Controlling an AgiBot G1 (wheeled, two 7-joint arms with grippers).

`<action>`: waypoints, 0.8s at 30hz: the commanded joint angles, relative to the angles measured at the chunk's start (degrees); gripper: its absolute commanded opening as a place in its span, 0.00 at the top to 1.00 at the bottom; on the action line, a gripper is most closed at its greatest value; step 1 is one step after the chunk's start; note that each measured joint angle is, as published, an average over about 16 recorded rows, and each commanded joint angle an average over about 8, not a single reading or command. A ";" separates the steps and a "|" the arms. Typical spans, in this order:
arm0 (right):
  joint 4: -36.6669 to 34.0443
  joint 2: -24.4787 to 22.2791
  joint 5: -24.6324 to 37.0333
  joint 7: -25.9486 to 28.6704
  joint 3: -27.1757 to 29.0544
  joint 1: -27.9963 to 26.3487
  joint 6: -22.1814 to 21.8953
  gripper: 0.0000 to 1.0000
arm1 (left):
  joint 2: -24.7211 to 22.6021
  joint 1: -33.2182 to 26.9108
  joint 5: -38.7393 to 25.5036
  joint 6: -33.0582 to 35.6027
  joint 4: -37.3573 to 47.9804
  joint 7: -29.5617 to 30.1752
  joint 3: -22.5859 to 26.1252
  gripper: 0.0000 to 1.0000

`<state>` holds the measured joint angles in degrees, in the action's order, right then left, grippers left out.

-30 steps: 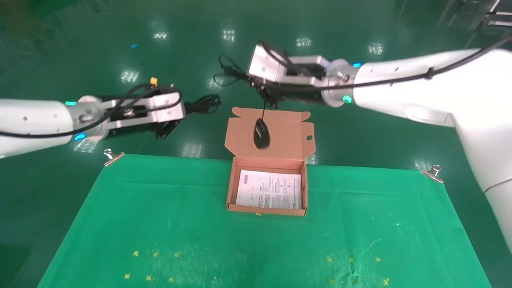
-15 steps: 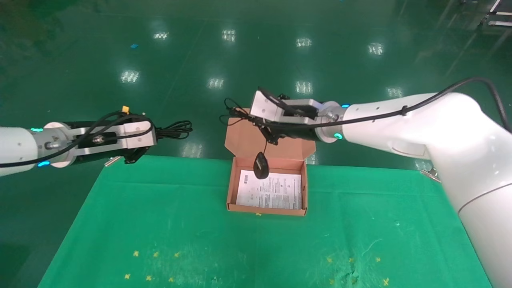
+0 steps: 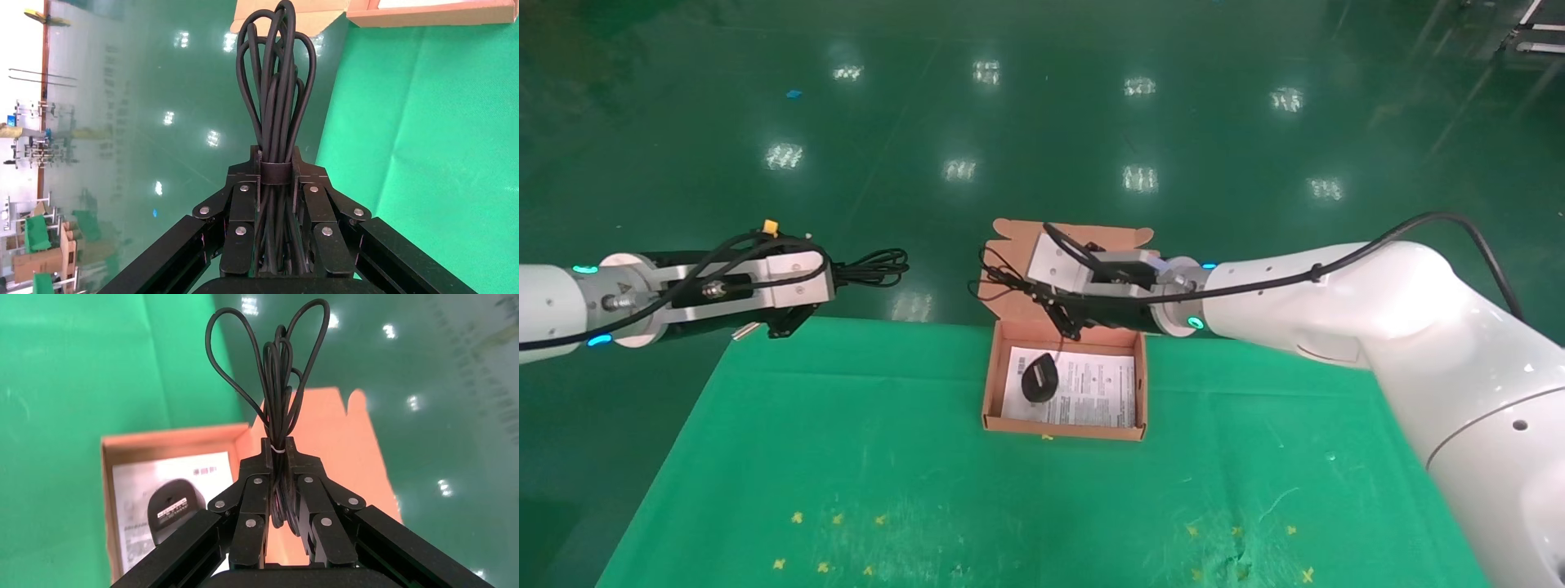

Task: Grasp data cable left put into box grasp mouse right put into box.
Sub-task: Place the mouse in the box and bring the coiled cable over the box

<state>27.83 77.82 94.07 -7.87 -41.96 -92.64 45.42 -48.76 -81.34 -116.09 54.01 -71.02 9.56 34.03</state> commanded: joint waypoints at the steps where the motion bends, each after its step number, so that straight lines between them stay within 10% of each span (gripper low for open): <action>1: -0.71 0.03 -0.18 0.12 -0.98 0.04 -0.32 1.00 | 0.01 0.02 -0.07 0.01 -0.08 0.10 0.00 1.00; 4: -1.17 0.05 -0.39 0.43 -2.47 -0.06 -0.70 0.91 | 0.02 0.04 -0.11 0.01 -0.14 0.17 0.01 1.00; 12: -1.38 -0.20 -0.89 0.92 -4.86 -0.01 -0.96 0.00 | 0.05 0.09 -0.13 0.03 -0.25 0.22 0.01 1.00; 24: 1.33 -1.99 -1.75 2.17 -6.22 0.93 -0.49 0.00 | -2.72 1.07 -0.80 -1.21 -1.08 -0.92 1.23 1.00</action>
<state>29.17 75.55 92.46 -5.52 -48.10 -91.87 44.90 -51.86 -80.25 -117.05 52.52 -71.73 8.17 35.45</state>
